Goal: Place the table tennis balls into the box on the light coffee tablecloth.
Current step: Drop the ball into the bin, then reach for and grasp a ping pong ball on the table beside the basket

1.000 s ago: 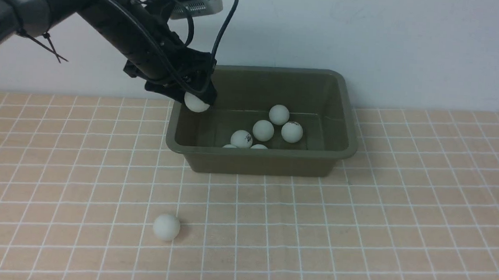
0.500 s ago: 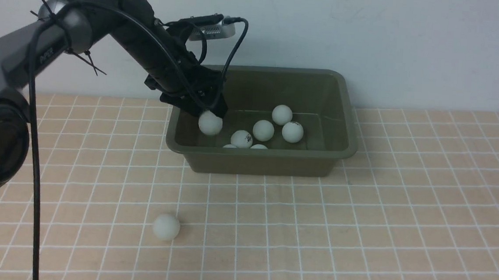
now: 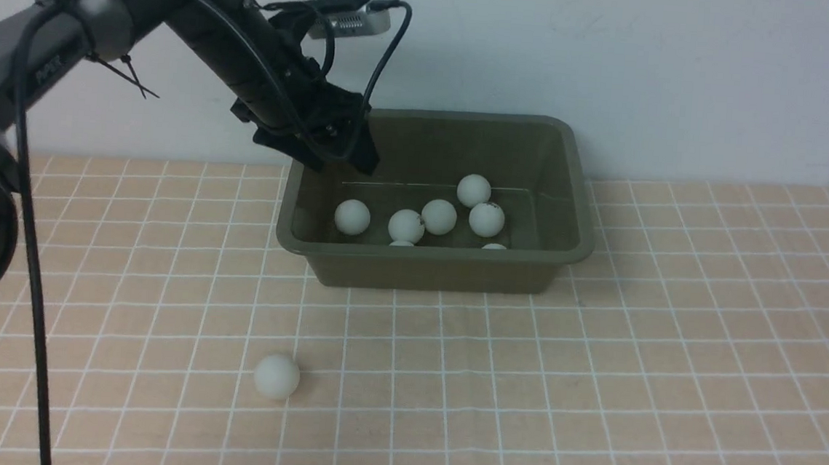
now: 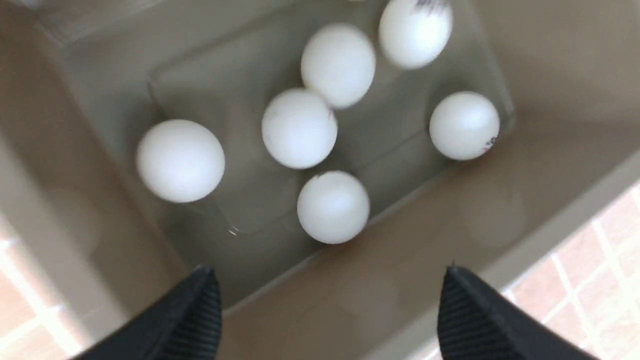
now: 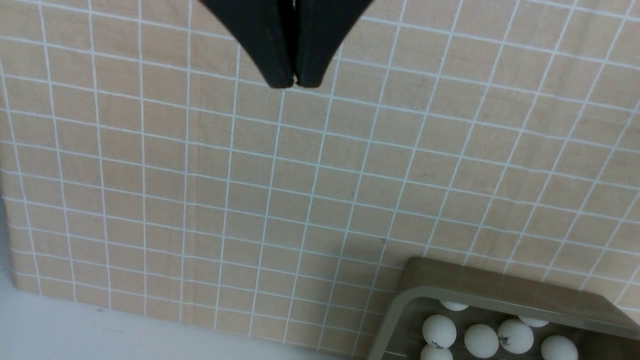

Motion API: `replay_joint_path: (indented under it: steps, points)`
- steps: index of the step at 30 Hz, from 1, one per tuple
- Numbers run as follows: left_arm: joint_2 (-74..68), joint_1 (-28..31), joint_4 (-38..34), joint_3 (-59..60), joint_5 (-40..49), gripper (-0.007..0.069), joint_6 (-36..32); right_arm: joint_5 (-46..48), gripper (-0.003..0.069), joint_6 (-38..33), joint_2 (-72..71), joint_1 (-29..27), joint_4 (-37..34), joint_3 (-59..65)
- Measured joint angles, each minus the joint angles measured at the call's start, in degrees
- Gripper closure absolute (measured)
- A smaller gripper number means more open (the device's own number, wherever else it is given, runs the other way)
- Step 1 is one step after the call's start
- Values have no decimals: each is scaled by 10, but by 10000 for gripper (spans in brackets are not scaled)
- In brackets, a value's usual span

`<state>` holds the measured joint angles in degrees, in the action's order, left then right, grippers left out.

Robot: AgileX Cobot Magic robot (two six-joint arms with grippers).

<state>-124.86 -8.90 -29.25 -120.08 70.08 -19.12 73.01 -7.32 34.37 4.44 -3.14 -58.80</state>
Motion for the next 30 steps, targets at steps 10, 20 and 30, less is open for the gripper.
replay_joint_path:
  steps: [10, 20, 30]
  points:
    - [163, 0, 119, 49, 5, 137, 82, 0, 677, 0, 0, 0, 0, 0]
    - [330, 0, 138, 323, 13, 137, 83, -4, 677, 0, 0, 0, 0, 0]
    - [287, 0, 125, 495, -96, 137, 69, -5, 677, 0, 0, 0, -7, 0]
